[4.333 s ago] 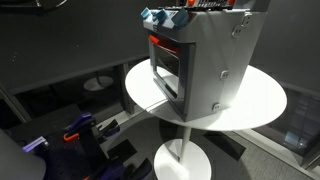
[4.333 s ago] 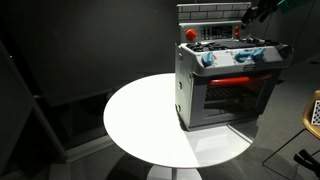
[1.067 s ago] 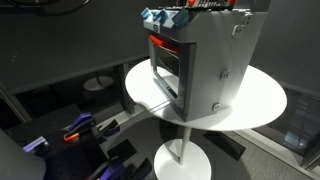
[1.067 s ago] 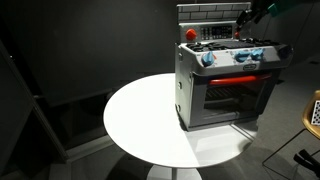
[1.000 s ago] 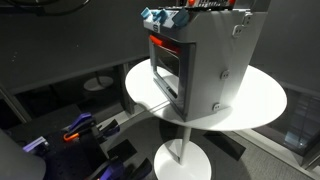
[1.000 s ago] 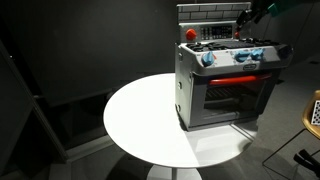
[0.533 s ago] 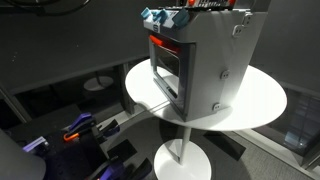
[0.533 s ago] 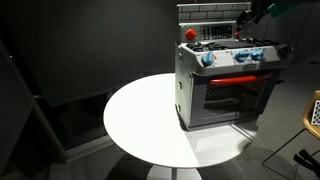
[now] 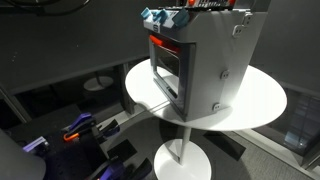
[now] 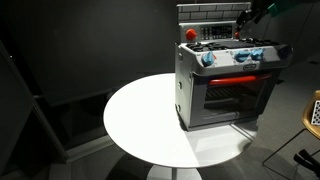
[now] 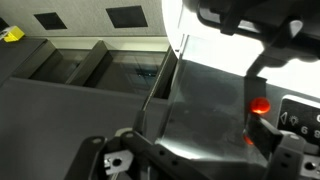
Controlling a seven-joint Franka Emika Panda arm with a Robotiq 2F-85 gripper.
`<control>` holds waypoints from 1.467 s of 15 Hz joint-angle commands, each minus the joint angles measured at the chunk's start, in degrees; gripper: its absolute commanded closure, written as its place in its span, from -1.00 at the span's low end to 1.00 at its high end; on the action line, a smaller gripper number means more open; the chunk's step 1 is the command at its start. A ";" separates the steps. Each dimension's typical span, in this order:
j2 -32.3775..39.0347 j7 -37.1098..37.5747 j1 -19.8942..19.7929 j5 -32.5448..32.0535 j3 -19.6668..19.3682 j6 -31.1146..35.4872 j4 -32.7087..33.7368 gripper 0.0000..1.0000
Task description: Press the top red button on the right
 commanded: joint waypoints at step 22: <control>-2.32 -0.24 1.27 0.09 -0.80 -0.48 -1.81 -1.00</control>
